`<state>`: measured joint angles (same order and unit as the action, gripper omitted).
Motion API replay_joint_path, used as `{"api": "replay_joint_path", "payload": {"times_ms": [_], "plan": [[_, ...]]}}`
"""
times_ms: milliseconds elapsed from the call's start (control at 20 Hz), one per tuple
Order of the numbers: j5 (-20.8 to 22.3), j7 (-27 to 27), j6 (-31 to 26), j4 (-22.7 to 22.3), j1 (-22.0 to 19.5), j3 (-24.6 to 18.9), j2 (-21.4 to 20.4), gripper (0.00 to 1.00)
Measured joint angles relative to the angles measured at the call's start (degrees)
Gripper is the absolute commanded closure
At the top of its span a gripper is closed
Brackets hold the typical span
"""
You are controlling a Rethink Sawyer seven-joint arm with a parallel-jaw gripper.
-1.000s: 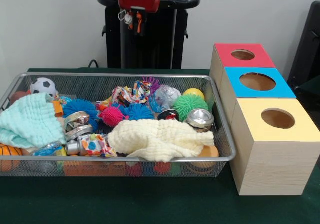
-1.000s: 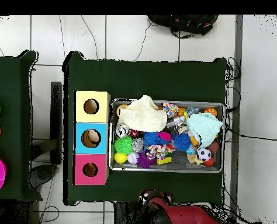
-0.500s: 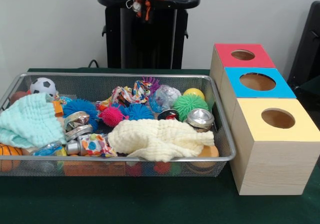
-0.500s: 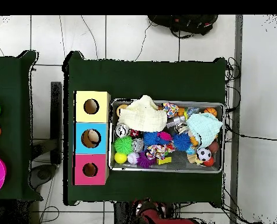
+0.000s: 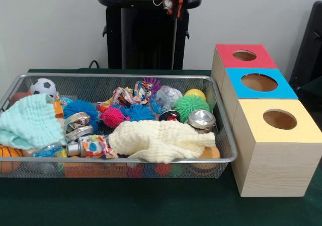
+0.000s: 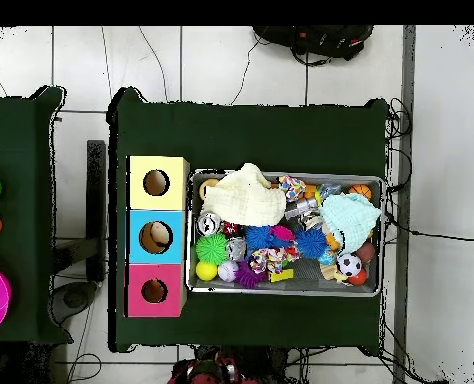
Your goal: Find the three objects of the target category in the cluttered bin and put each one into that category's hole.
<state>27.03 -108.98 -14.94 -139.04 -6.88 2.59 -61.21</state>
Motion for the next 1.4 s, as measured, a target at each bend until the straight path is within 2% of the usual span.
{"api": "replay_joint_path", "payload": {"times_ms": [350,850,1150,1400], "plan": [[-3.3,-1.5,0.4,0.1,6.3,3.8,4.2,1.00],[-6.5,-1.5,4.5,0.1,10.8,8.6,8.0,1.00],[-11.9,-1.5,6.0,0.1,18.2,11.9,10.1,1.00],[-16.1,-1.5,6.0,0.8,22.4,13.5,11.5,1.00]]}}
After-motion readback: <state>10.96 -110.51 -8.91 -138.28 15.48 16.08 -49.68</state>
